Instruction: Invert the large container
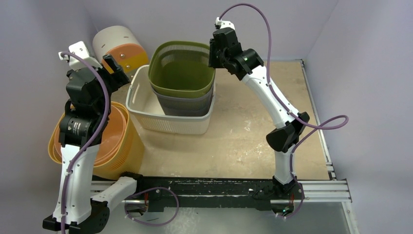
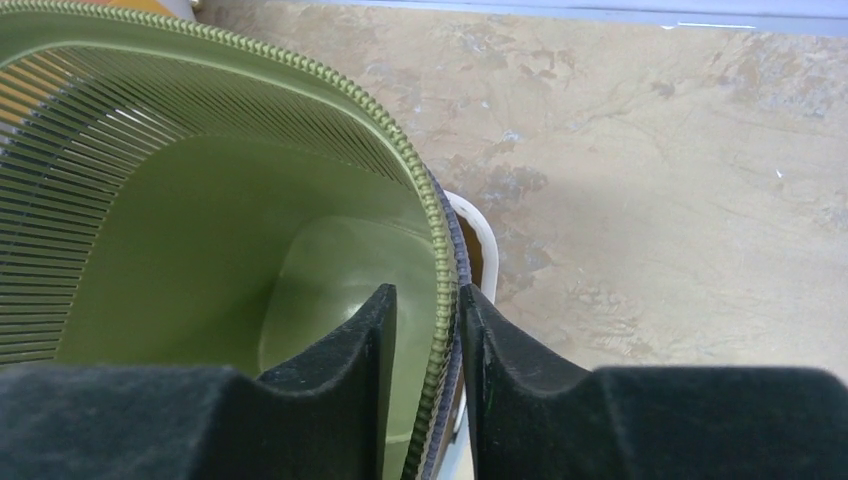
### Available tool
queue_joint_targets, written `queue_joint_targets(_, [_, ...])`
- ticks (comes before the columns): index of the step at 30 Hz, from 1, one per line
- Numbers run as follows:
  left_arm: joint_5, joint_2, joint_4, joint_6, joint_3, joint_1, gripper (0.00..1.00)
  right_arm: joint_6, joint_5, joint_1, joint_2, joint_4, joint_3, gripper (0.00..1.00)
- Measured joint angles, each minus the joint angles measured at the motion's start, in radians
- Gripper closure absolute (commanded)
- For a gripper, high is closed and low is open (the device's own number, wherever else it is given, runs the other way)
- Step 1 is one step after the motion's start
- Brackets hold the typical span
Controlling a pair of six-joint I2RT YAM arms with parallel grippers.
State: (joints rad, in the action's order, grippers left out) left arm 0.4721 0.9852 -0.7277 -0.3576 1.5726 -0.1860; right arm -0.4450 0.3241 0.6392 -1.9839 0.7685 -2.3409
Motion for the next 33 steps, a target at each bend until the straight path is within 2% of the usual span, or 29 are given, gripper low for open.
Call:
queue_joint_targets(6, [0.004, -0.014, 0.0, 0.0, 0.0, 0.0, 0.23, 0.006, 0.0, 0.0, 0.0, 0.011, 0.0, 1.0])
queue_joint_targets(13, [0.005, -0.019, 0.0, 0.0, 0.0, 0.0, 0.23, 0.032, -0.009, 0.003, -0.001, 0.018, -0.008, 1.0])
queue_joint_targets(23, [0.01, -0.019, 0.0, 0.0, 0.002, 0.0, 0.23, 0.071, -0.108, -0.007, 0.01, 0.004, -0.085, 1.0])
queue_joint_targets(33, [0.038, -0.018, -0.006, 0.0, 0.026, 0.0, 0.23, 0.062, -0.176, -0.071, 0.228, -0.097, -0.038, 1.0])
